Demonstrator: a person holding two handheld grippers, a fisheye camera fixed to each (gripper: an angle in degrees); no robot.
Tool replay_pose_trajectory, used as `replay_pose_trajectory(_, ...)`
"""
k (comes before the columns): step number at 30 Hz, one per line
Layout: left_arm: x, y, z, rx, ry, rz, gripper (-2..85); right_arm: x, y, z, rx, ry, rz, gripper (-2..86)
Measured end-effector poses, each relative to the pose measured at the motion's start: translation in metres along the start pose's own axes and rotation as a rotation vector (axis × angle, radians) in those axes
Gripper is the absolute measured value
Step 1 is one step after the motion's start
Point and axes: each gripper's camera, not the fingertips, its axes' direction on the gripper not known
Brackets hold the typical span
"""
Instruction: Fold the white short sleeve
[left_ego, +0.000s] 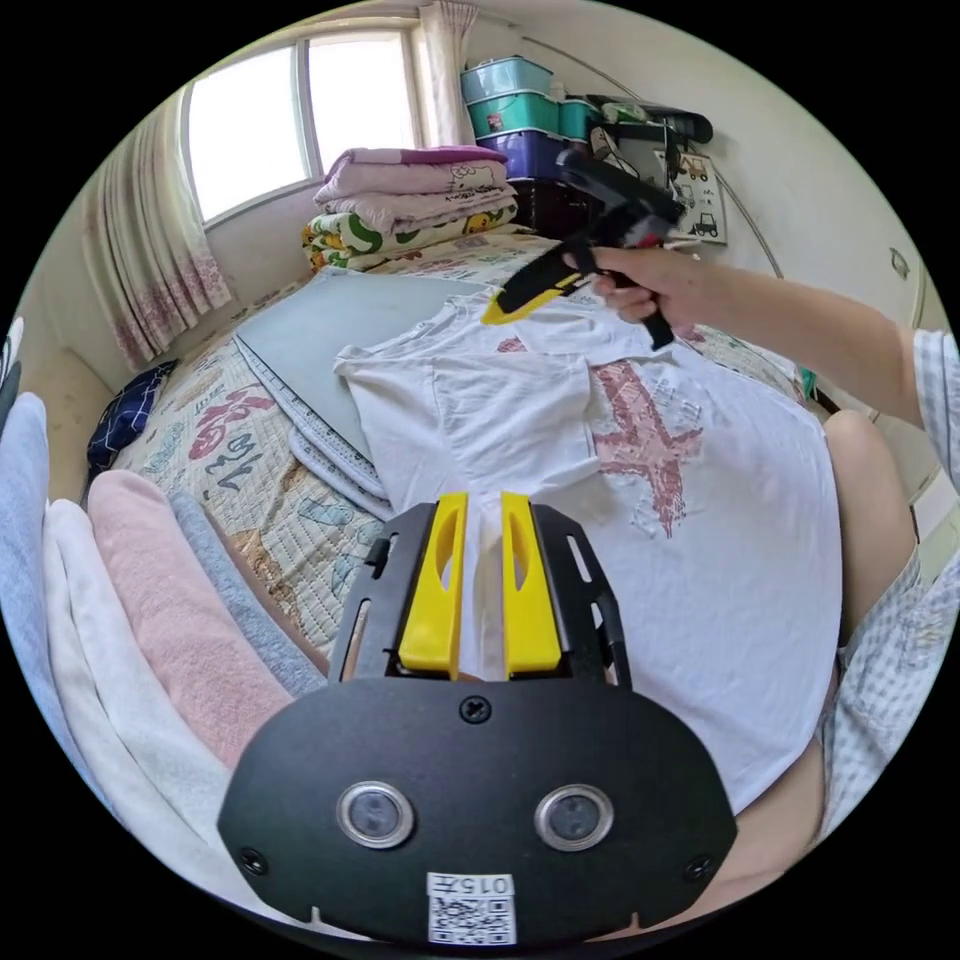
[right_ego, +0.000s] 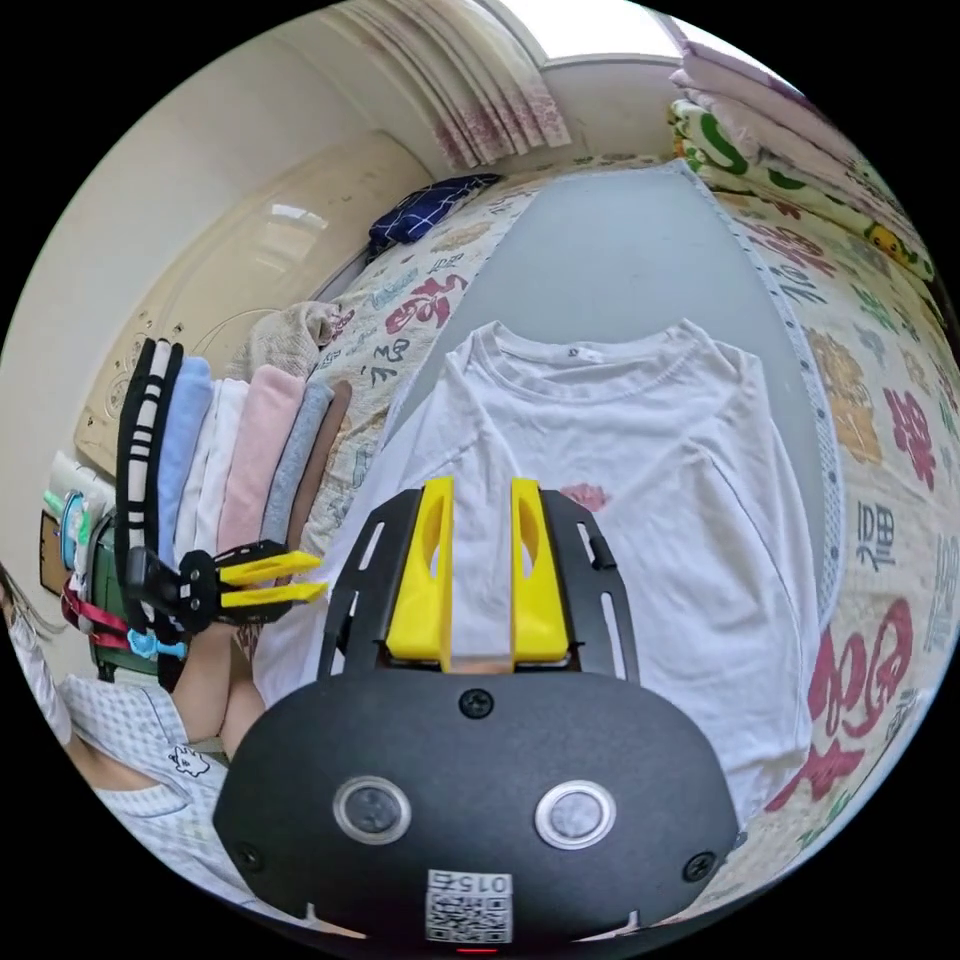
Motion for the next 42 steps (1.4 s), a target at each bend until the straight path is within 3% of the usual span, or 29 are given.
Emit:
replay_pose_trajectory(4,0.006,-0.006,0.005,-0.039,-0.007,0.025,6.3,-0.005,-0.040,0.050,-0.079,0.060,0.029,10.2)
replay_pose_trajectory(11,0.006,-0.015,0.004,-0.070,-0.034,-0.006,1.3,-0.037,-0.063,0.087,-0.115,0.109,-0.031,2.2)
replay_pose_trajectory(19,-0.005,-0.016,-0.028,-0.029,-0.257,-0.193,0.1,-0.078,-0.109,0.098,-0.002,0.043,0.021,1.1)
replay_pose_trajectory(23,-0.002,-0.022,-0.009,-0.179,-0.173,-0.151,2.0,-0.093,-0.120,0.146,-0.253,0.229,-0.040,2.8)
replay_pose_trajectory(29,-0.010,-0.024,-0.022,-0.135,-0.074,-0.218,7.8,-0.102,-0.133,0.132,-0.109,0.131,-0.071,9.1)
replay_pose_trajectory(35,-0.018,-0.026,-0.014,-0.187,-0.135,-0.261,8.9,-0.130,-0.162,0.187,-0.219,0.195,-0.103,13.2)
replay_pose_trajectory(38,-0.022,-0.027,-0.010,-0.189,-0.140,-0.271,7.2,-0.135,-0.165,0.202,-0.232,0.309,-0.078,8.6)
replay_pose_trajectory(42,-0.031,-0.028,-0.004,-0.212,-0.160,-0.315,1.7,-0.134,-0.171,0.186,-0.124,0.157,-0.020,1.2)
